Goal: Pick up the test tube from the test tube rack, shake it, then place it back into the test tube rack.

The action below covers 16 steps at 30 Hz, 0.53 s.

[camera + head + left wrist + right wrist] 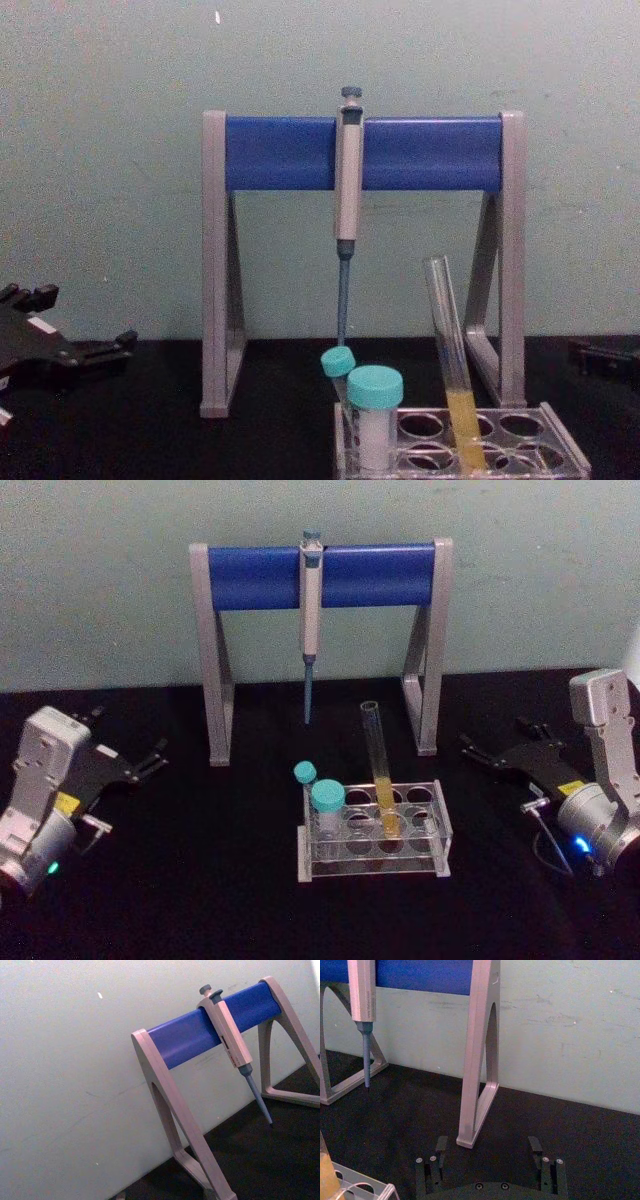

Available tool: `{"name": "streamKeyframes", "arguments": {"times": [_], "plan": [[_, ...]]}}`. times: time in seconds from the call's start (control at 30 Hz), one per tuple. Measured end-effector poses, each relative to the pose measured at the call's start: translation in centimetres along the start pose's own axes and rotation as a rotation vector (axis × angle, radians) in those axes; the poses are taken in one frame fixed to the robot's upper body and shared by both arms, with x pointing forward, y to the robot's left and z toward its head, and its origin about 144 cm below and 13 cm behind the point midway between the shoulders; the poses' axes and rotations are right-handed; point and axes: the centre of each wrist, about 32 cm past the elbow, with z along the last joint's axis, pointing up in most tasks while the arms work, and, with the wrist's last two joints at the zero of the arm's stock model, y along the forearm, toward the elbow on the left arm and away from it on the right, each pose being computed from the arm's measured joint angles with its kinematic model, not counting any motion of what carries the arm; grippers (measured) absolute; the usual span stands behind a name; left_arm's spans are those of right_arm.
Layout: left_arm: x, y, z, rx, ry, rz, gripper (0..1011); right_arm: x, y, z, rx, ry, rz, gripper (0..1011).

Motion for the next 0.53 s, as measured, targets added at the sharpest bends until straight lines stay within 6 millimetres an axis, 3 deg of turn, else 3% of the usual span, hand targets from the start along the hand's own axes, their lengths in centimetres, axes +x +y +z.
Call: {"name": "streamKeyframes", "arguments": {"times": [0.53], "plan": [[0.0,0.0,0.0,0.0,0.0,0.0,1001,0.0,0.0,0.0,0.0,0.0,0.0,1000]]}}
